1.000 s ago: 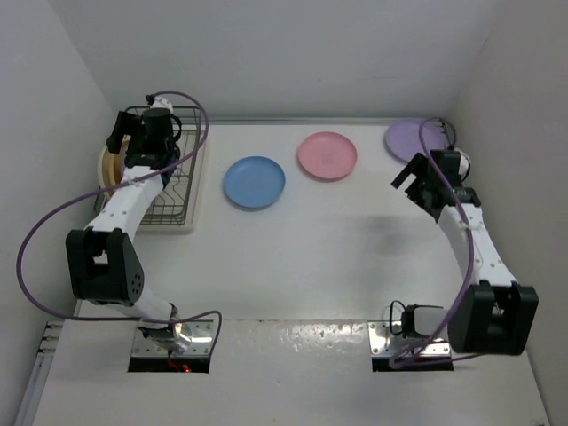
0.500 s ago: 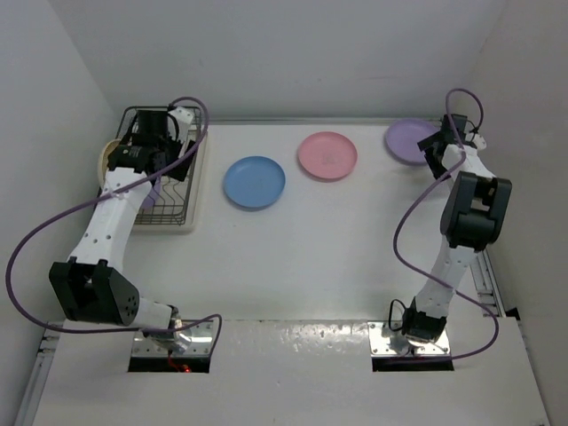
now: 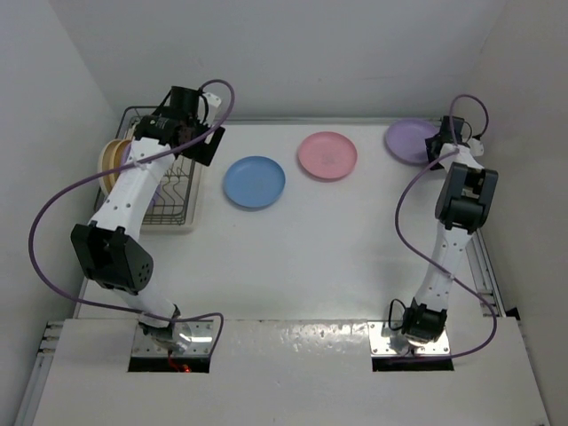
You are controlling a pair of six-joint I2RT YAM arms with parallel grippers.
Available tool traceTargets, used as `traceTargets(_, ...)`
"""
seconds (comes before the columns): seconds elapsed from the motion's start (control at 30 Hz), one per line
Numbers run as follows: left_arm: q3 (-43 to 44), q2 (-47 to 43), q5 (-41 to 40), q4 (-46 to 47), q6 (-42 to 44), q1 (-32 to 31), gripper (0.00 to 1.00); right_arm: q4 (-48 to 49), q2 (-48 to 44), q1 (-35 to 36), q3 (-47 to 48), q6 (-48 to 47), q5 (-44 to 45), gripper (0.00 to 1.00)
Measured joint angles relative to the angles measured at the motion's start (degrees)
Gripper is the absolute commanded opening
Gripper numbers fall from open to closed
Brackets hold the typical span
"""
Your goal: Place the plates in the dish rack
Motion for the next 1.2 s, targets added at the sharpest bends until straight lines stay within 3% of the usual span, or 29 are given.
traceTargets(0.13,1.22,1.38,-1.25,-0.59,-0.13,-1.07,0.92,-0.33,1.07,0.04,0.79,5.4,0.92,0.4)
traceTargets(0.27,1.22,1.4,-1.84,-1.18,-0.11,-1.55,0.92,-1.38,1.92,0.0,1.11,8.11,1.44,0.0)
traceTargets(0.4,1.51,1.42,-2.05,-1.62,-0.11,-1.75,0.92,0.68,1.77,0.07,-0.28,8.72,1.18,0.0)
traceTargets(0.6,1.86,1.42,0.61,-2.51,-0.11,-3.39,0.92,13.07,-7.96,0.04,-18.82,1.73,-3.63,0.0)
traceTargets(0.73,1.77,1.42,5.42,-3.26,-0.11,-5.66,0.92,14.78,-18.51,0.7,-32.09,-6.25,-7.21,0.0)
traceTargets(0.93,0.37,1.42,16.5,-3.52,-0.24,-8.33,0.92,16.39,-44.81,2.67,-48.41,-16.83,-13.11,0.0)
traceTargets(1.07,0.09,1.36,24.3,-3.28,-1.03,-10.82,0.92,15.34,-60.78,9.68,-54.12,-25.73,-16.06,0.0)
traceTargets(1.2,-1.42,0.2,31.67,-2.4,-1.14,-14.43,0.92,10.51,-71.91,23.56,-60.92,-32.48,-17.66,0.0)
